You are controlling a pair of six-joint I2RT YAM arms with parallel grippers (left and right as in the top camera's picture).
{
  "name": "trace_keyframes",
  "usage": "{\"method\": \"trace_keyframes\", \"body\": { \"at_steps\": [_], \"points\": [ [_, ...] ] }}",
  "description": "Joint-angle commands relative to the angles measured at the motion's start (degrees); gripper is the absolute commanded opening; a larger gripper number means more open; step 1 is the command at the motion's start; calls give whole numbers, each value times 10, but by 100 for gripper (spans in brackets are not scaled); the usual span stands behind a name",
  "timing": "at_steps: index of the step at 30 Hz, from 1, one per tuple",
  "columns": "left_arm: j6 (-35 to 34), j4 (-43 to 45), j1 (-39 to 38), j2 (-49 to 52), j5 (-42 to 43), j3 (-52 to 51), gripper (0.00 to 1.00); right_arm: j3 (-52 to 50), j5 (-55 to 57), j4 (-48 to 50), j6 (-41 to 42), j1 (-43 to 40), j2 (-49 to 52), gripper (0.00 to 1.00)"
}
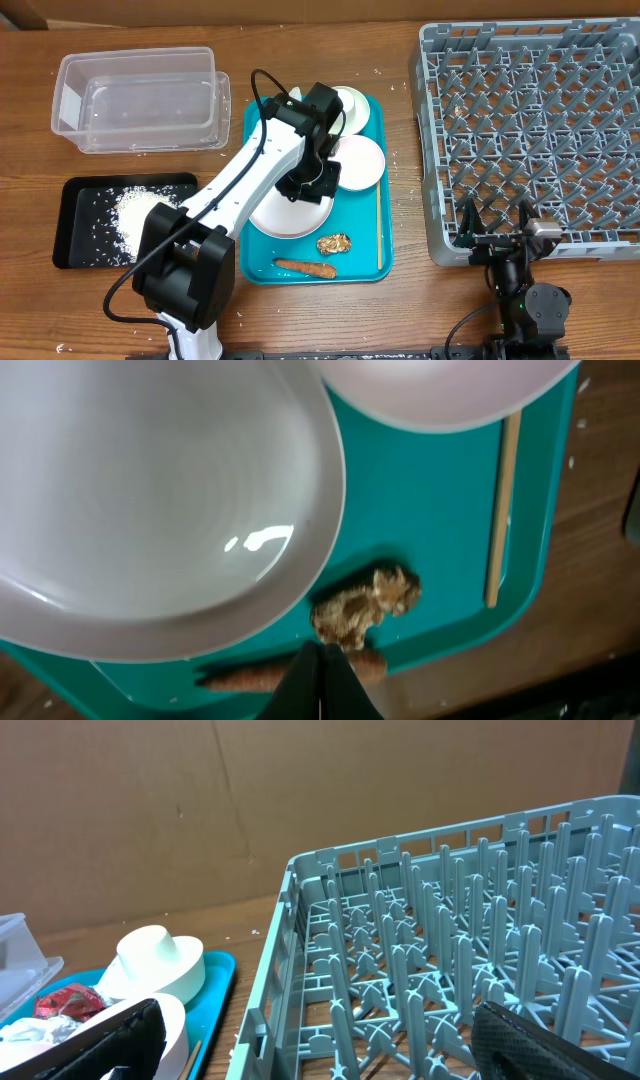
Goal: Sort waste into correct bins and load items into the dishwasher
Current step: 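Grasp the brown shell on the teal tray with the left gripper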
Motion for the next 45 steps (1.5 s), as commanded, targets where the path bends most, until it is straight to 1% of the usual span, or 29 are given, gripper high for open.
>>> {"method": "trace_keyframes", "body": {
  "at_steps": [1, 4, 8, 9, 10, 11, 14, 17, 23, 26, 28, 31, 34, 40, 44, 45],
  "points": [
    [55, -24, -10, 7, 43, 1, 7, -6, 5, 4, -4, 3, -7, 100],
    [81, -43, -23, 7, 62, 0, 17, -6, 5, 3, -4, 3, -7, 100],
    [103, -49, -51, 7, 55, 0, 35, -6, 5, 3, -4, 3, -7, 100],
    [111, -46, -60, 7, 54, 0, 41, -6, 5, 3, -4, 3, -7, 100],
    [112, -43, -68, 7, 46, 0, 47, -6, 5, 4, -4, 3, -7, 100],
    [112, -40, -77, 7, 31, -1, 51, -6, 5, 3, -4, 3, -7, 100],
    [99, -29, -104, 7, -41, -8, 55, -6, 5, 3, -4, 3, -7, 100],
    [73, -24, -122, 7, -87, -20, 55, -6, 5, 3, -4, 3, -7, 100],
    [73, 10, -127, 7, -87, -71, 56, -6, 5, 3, -4, 3, -7, 100],
    [73, 37, -126, 7, -78, -103, 52, -6, 5, 3, -4, 3, -7, 100],
    [74, 59, -127, 7, -79, -118, 52, -6, 5, 3, -4, 3, -7, 100],
    [100, 96, -128, 7, -79, -134, 52, -6, 5, 3, -4, 3, -7, 100],
    [132, 109, -128, 7, -86, -142, 54, -6, 5, 3, -4, 3, -7, 100],
    [148, 141, -128, 7, -115, -158, 57, -6, 5, 3, -4, 3, -7, 100],
    [190, 158, -128, 7, -91, -182, 54, -6, 5, 3, -4, 3, -7, 100],
    [192, 160, -128, 7, -89, -186, 53, -6, 5, 4, -4, 3, -7, 100]
  ]
}}
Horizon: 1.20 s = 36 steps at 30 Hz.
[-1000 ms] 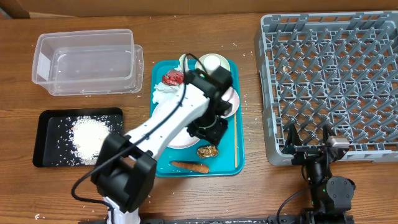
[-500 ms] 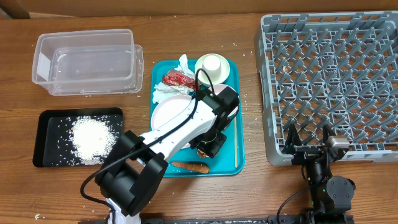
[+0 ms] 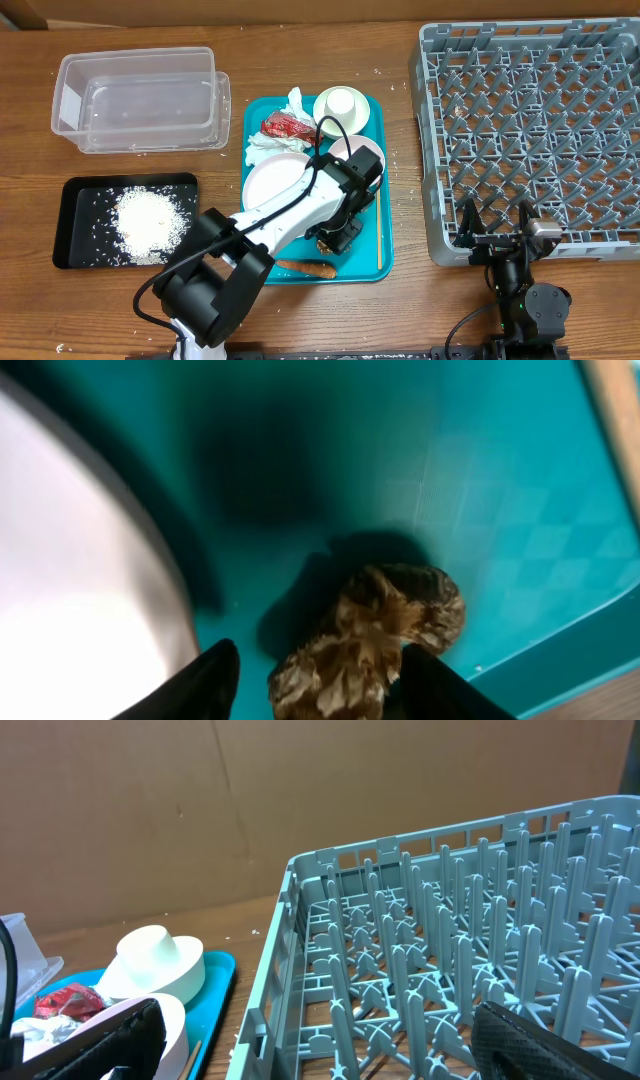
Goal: Sort waste into correct bins and load items into the dishwasher
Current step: 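Grasp the brown shell on the teal tray with the left gripper, then carry the brown shell to the black tray and release it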
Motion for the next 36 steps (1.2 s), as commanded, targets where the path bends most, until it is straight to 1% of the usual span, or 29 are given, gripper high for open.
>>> {"method": "trace_keyframes", "body": {
  "at_steps": [1, 8, 10, 12, 13, 15, 18, 21, 24, 31, 36],
  "points": [
    [39, 5, 0, 6, 7, -17, 52, -6, 5, 4, -4, 3, -7, 100],
    [45, 5, 0, 6, 7, -17, 52, -6, 5, 4, -4, 3, -7, 100],
    [45, 5, 0, 6, 8, -17, 49, -6, 5, 4, -4, 3, -7, 100],
    [45, 7, 0, 6, 16, -17, 41, -6, 5, 4, -4, 3, -7, 100],
    [45, 9, 0, 6, 21, -17, 35, -6, 5, 4, -4, 3, -7, 100],
    [45, 9, 0, 6, 22, -17, 27, -6, 5, 4, -4, 3, -7, 100],
    [42, 9, 0, 6, 22, -16, 20, -6, 5, 4, -4, 3, -7, 100],
    [40, 0, 0, 6, 22, -13, 16, -6, 5, 4, -4, 3, -7, 100],
    [37, -20, 0, 6, 22, 2, 4, -6, 5, 4, -4, 3, -7, 100],
    [24, -74, 0, -15, 22, 67, 4, -6, 5, 4, -4, 3, -7, 100],
    [14, -84, 4, -45, 18, 114, 4, -6, 5, 4, -4, 3, -7, 100]
  ]
}}
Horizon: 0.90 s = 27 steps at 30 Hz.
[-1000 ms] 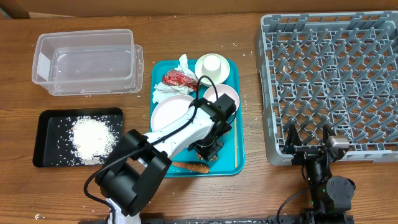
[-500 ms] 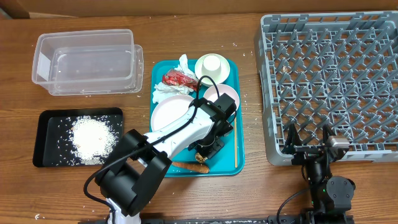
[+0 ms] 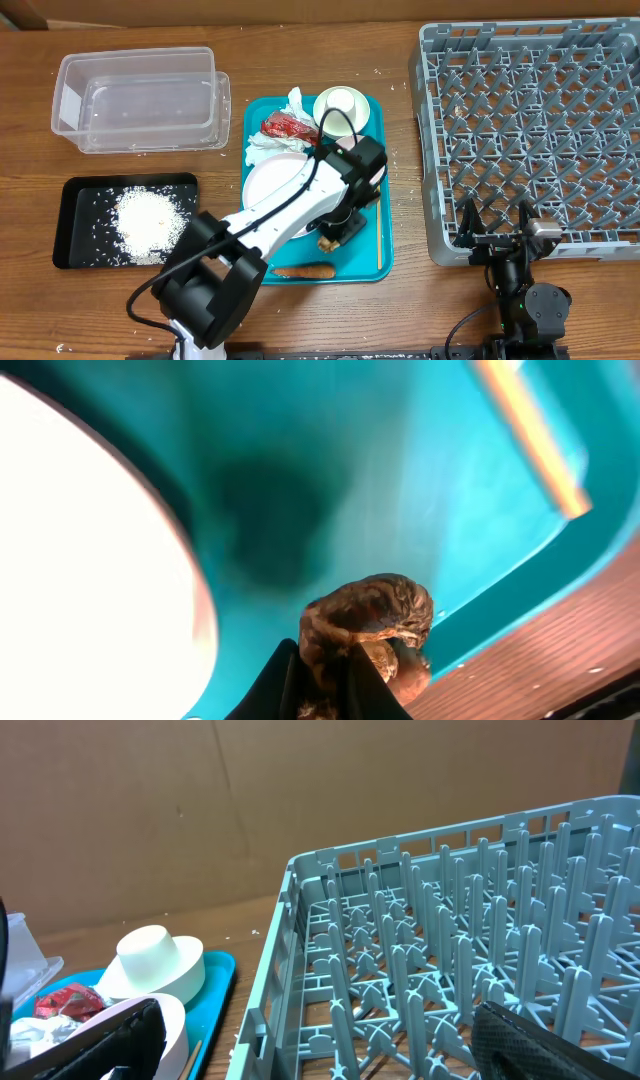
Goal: Sort waste into correct bins and load items into the dishwasher
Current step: 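Carry the brown shell to the black tray and release it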
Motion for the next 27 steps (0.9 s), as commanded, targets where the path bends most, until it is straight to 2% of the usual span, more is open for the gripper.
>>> {"method": "trace_keyframes", "body": {
  "at_steps": [1, 5, 10, 20, 27],
  "points": [
    [-20, -5, 7, -45, 0, 42, 4, -6, 5, 4, -4, 3, -7, 100],
    [-43, -10, 31, -74, -17, 65, 4, -6, 5, 4, -4, 3, -7, 100],
    [-80, -10, 101, -116, -44, 66, 6, -6, 5, 4, -4, 3, -7, 100],
    [-163, -47, 337, -136, -44, 66, 5, -6, 5, 4, -4, 3, -7, 100],
    [-229, -43, 481, -136, -45, 47, 8, -6, 5, 4, -4, 3, -7, 100]
  ]
}}
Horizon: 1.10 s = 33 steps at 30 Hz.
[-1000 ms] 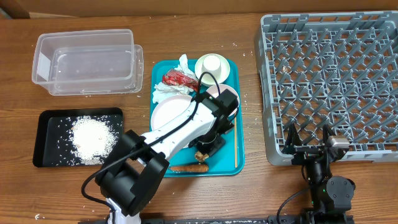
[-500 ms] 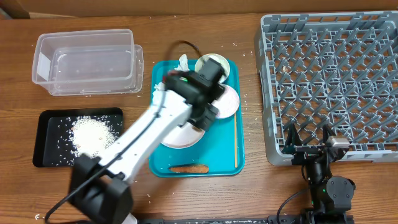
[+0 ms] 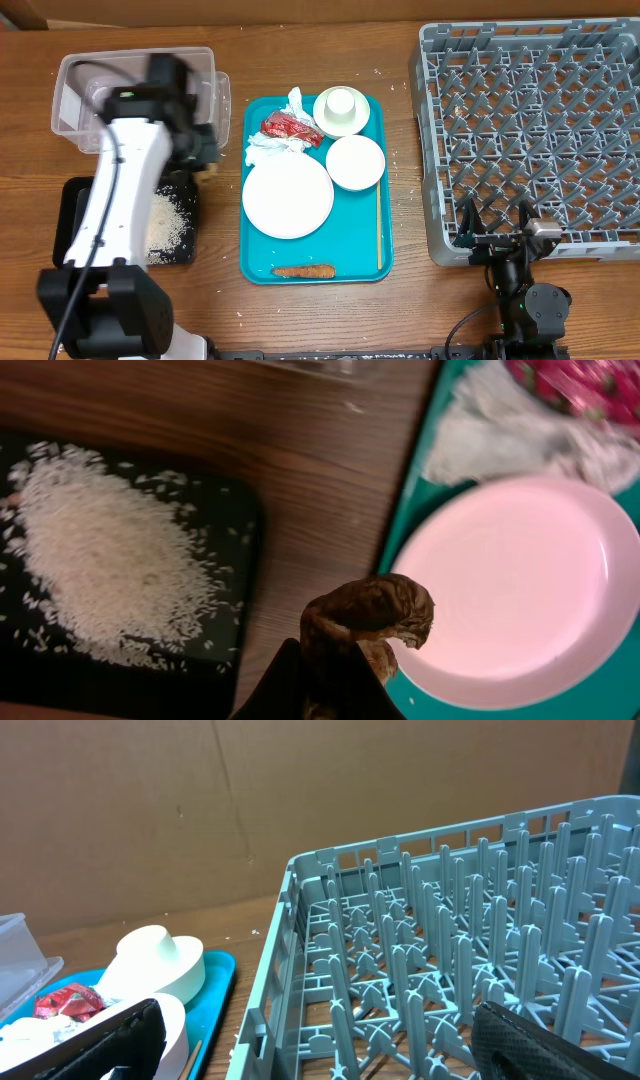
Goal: Sort waste into correct bins and load items into the dishwasher
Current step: 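Carry the brown shell to the black tray and release it, then reach the left gripper to the brown sausage and grasp it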
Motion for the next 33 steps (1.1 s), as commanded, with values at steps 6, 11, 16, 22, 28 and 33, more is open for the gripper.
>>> {"method": "trace_keyframes", "body": {
  "at_steps": [6, 11, 16, 22, 28, 33],
  "points": [
    [-65, 51, 111, -12, -7, -62, 9, -6, 5, 4, -4, 3, -7, 100],
    [-104, 131, 147, -11, -52, -131, 12, -6, 5, 4, -4, 3, -7, 100],
    [-103, 174, 170, -11, -63, -164, 12, -6, 5, 4, -4, 3, -7, 100],
    [-102, 175, 176, -11, -66, -164, 60, -6, 5, 4, -4, 3, -7, 100],
    [-84, 158, 174, -12, 4, -163, 57, -6, 5, 4, -4, 3, -7, 100],
    [-29, 137, 153, -30, 114, -163, 54, -6, 5, 4, -4, 3, -7, 100]
  ]
}}
